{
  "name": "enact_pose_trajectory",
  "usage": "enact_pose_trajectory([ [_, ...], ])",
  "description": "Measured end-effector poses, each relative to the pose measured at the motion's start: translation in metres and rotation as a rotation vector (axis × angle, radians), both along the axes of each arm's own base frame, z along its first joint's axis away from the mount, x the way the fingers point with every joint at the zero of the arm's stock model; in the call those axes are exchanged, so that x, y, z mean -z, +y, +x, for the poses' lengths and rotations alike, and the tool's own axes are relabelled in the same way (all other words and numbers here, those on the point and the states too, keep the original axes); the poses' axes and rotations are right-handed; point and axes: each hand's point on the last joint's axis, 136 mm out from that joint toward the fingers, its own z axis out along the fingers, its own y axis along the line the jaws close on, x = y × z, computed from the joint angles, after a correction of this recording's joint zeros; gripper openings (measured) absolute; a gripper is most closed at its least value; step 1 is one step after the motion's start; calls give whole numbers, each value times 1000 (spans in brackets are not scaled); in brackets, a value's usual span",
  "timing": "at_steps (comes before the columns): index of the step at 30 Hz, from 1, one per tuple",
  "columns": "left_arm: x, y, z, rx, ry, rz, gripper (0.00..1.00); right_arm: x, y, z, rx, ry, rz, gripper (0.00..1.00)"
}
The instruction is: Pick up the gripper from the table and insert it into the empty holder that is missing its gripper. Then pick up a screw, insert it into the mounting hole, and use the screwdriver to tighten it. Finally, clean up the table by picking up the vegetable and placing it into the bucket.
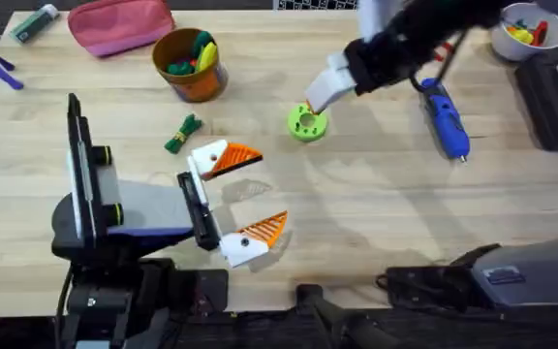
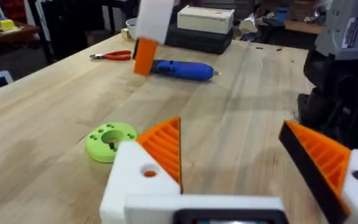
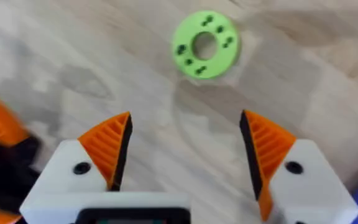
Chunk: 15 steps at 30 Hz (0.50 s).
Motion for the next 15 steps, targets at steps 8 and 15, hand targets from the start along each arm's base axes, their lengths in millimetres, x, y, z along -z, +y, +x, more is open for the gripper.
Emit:
enact_pose_trajectory([
  [8,0,0,0,0,0,0,985,36,11,23,-164,-66,-243,932],
  [15,0,0,0,0,0,0,985,57,28,27,-294,-89,-300,920],
])
